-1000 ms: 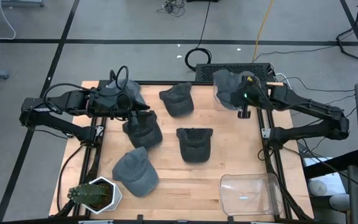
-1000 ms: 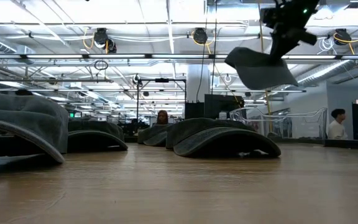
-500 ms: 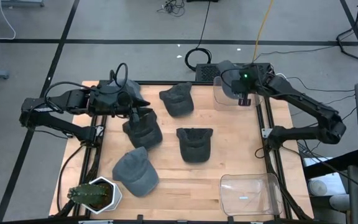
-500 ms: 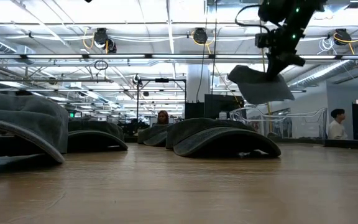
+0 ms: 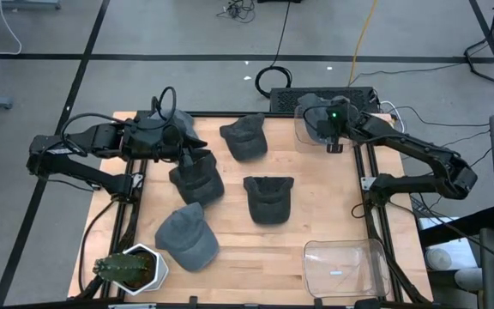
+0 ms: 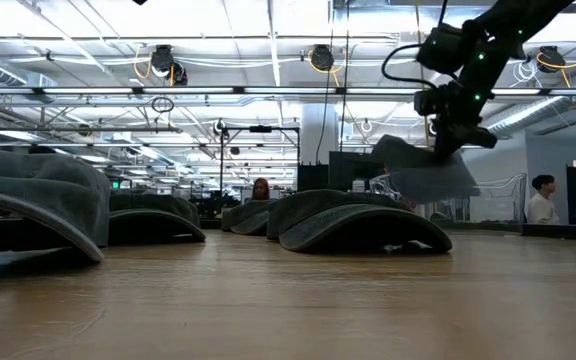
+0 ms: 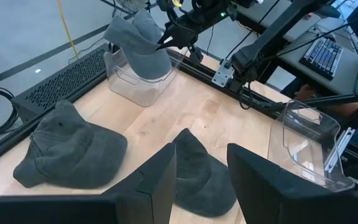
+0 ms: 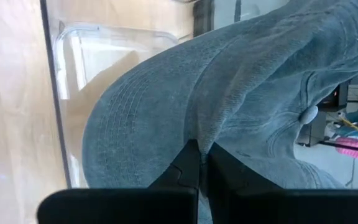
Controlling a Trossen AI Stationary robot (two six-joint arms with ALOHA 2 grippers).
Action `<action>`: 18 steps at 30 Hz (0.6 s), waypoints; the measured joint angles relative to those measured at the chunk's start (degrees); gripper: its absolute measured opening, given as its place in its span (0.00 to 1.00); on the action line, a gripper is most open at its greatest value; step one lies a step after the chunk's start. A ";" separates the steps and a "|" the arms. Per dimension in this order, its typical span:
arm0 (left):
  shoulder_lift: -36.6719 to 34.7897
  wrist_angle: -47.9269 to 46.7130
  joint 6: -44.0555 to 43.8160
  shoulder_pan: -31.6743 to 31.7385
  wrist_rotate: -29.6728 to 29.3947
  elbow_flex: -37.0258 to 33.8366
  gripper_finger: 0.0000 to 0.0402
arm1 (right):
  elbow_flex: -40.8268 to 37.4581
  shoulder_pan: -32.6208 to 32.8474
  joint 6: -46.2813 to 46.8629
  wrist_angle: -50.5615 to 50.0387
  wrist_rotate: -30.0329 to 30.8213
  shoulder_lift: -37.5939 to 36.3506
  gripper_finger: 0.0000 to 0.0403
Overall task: Pick & Place hat
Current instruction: Put the middle gray cap into the top transparent bin
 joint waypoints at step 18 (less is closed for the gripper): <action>0.00 0.00 -2.53 0.00 0.03 0.00 0.38 | -1.77 -0.62 -0.57 0.90 0.08 -0.08 0.10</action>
